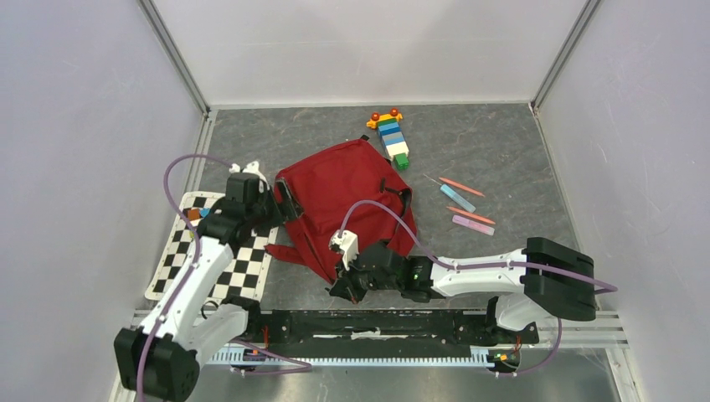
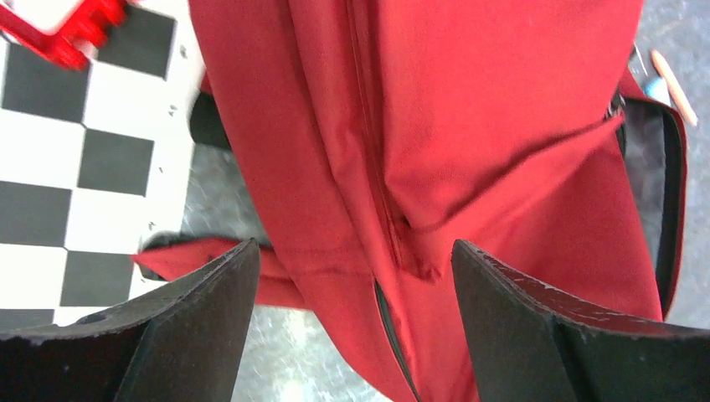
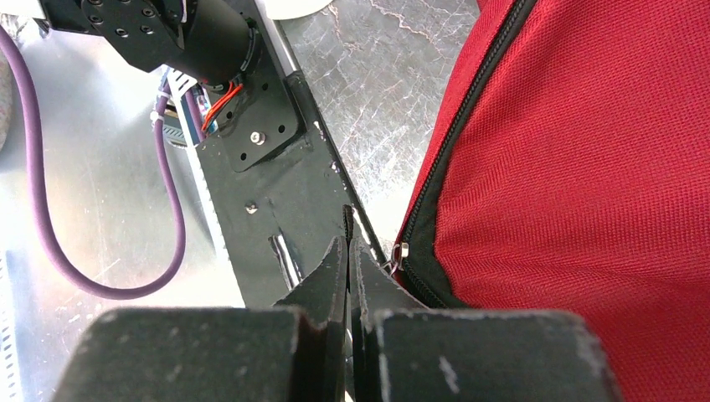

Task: Pack the student bag
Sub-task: Zip the student bag at the center of the board.

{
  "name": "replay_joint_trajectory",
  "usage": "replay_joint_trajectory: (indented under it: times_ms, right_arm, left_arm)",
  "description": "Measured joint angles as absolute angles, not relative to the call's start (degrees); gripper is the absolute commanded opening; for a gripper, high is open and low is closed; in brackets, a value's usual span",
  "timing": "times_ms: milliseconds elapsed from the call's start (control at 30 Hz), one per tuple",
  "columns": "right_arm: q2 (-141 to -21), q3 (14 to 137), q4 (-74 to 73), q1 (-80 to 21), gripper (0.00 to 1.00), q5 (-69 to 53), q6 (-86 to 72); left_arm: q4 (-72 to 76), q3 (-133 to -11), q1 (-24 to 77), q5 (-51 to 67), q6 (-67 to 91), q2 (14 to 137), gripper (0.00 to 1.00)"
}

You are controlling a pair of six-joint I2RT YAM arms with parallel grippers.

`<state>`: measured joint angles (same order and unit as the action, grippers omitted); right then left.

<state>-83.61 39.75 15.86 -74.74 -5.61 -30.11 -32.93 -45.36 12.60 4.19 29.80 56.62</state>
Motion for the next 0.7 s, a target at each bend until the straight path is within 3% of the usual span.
replay_joint_trajectory:
  times_ms: [133,333,700]
  right_arm:
    - [-84.4,39.8,16.3,-74.8,0.00,-5.8,-30.1]
    - [-84.5,39.8,16.6,-74.8,0.00,-6.0,-30.1]
    - [-84.5,39.8,16.6,-74.8,0.00,-5.8,-30.1]
  left_arm:
    - [-34.0,-40.6,15.6,6.7,33.9,51.1,0.89]
    - [-34.1,-38.2,28.4,5.7,39.9,51.3,0.89]
    - [-28.3,-31.6,33.0,1.5,46.6,50.9,0.50]
